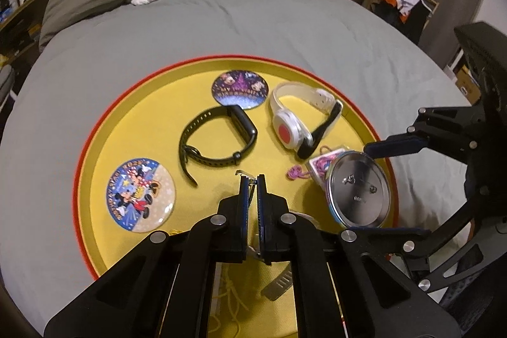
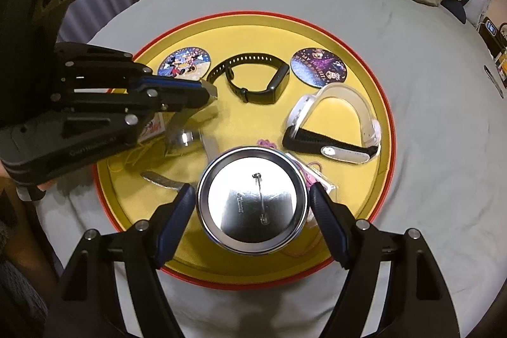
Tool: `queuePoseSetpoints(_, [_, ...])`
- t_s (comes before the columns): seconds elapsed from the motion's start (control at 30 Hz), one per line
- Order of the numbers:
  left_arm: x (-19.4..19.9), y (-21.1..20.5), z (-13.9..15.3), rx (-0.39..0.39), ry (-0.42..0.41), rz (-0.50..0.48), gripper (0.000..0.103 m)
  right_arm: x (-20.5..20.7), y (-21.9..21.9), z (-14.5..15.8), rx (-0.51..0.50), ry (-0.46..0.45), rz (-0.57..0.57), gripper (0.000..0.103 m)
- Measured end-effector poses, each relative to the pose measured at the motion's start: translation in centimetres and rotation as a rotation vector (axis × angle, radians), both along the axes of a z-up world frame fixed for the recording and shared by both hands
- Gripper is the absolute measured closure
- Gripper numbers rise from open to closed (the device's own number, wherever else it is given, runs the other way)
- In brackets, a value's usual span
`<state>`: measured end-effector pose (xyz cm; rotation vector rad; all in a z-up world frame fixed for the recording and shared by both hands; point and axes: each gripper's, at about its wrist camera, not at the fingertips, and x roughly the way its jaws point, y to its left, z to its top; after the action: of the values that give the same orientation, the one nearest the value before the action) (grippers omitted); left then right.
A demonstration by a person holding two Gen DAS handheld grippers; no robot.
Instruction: Organize jewelry
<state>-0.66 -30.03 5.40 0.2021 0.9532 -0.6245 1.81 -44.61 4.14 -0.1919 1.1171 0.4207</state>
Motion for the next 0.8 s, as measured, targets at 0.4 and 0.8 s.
queuePoseSetpoints(0.4, [-0.6,0.1,0.2,0.027,-0.015,-0.034,0.099,0.3,-0.4,0.2,0.003,-0.004,-0.007,0.033])
queuePoseSetpoints(0.8, [-1.7,0.7,3.0,0.001,-0.093,-0.030,0.099,0.3,-0.5,1.0,0.013,-0.026,-0.023,0.033])
